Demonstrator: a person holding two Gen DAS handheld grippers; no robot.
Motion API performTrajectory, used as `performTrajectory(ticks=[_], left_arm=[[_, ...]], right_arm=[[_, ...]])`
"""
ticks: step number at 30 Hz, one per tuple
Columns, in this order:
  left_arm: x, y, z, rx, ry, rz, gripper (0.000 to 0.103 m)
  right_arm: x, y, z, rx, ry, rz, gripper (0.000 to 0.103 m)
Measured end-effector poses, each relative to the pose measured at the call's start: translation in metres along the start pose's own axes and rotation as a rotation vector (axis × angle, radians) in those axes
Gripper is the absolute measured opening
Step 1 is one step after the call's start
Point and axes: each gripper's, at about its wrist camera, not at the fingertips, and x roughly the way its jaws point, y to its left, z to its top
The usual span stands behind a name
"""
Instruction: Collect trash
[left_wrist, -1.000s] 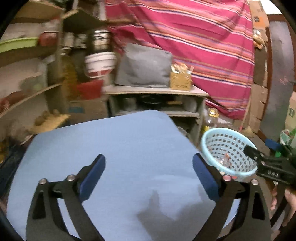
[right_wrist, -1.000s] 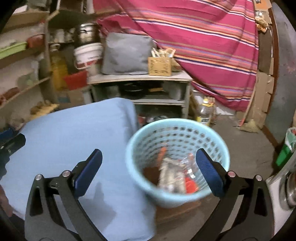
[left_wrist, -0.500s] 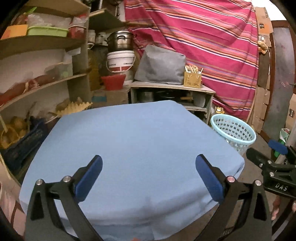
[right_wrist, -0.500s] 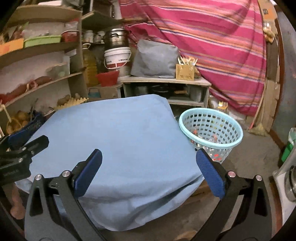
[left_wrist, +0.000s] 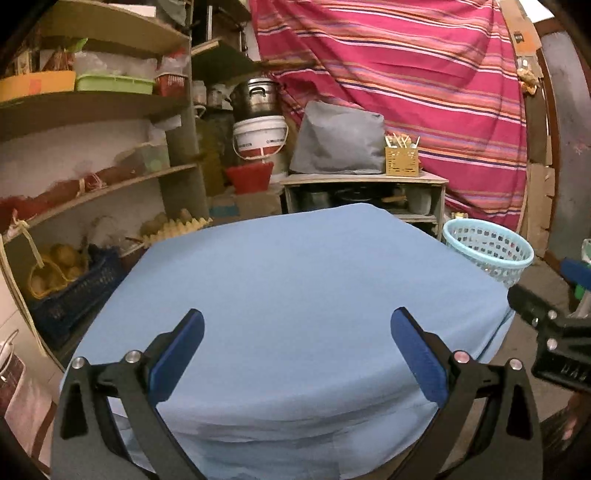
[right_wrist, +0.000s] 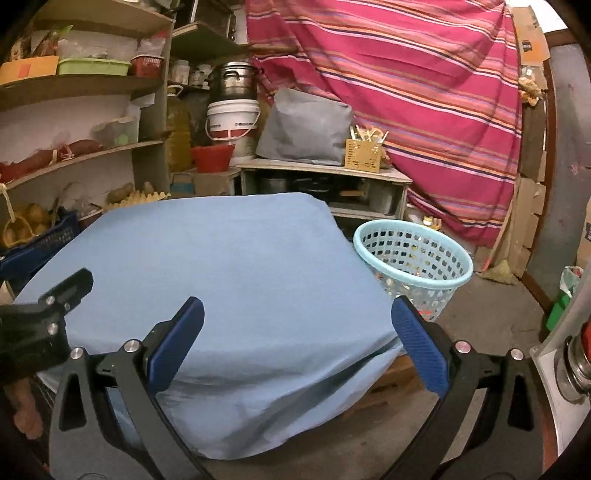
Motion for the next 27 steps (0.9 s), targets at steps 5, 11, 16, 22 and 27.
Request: performTrajectory(ticks=[5, 11, 16, 22, 27], left_arm=[[0.006, 0.002, -0.001, -0.031, 0.028, -0.016, 0.099], [0.011, 0.005, 0.001, -0.051, 0.045, -0.043, 0.099], [0.014, 0.005, 0.001, -0.059, 0.04, -0.037, 0.099], [0.016, 0.008, 0.002, -0.058, 0.039, -0.036, 0.099], [0.016, 0.011, 0.001, -0.064, 0.032, -0.033, 0.099]], right_arm=[[0.001, -0.002, 0.0, 0.015, 0.001, -0.001, 0.099], [0.001, -0.002, -0.001, 0.025, 0.009, 0.005, 0.099], [0.003, -0.002, -0.002, 0.031, 0.012, 0.005, 0.099], [0.005, -0.002, -0.002, 0.038, 0.012, 0.005, 0.099], [0.006, -0.001, -0.002, 0.036, 0.006, 0.003, 0.099]])
